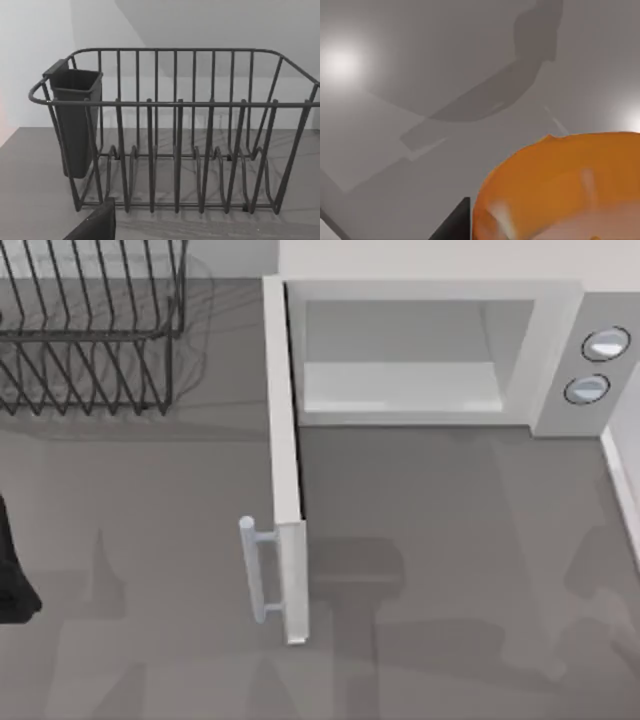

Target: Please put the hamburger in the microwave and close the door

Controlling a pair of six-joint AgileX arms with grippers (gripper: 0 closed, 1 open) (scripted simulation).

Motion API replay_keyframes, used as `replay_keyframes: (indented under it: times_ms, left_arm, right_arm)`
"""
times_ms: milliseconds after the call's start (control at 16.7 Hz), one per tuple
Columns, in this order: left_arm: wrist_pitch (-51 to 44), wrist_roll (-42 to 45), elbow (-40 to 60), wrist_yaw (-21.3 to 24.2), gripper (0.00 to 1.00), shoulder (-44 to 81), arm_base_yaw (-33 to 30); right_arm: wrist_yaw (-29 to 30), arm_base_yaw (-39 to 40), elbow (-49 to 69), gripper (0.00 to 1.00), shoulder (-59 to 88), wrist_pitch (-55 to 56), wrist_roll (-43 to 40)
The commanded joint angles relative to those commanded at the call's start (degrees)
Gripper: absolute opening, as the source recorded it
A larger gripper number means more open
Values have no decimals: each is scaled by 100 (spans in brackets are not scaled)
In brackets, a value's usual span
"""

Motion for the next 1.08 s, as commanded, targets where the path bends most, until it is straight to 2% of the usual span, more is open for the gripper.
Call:
replay_keyframes:
  times_ms: [240,600,840,1080]
  left_arm:
    - [0,0,0,0,100,0,0]
    - [0,0,0,0,100,0,0]
    - [0,0,0,0,100,0,0]
    - [0,0,0,0,100,0,0]
  right_arm:
    - [0,-5,471,0,-348,-636,13]
    - [21,63,506,0,-293,-567,73]
    - [306,718,982,0,304,286,721]
    - [872,1673,1625,0,1562,1989,1986]
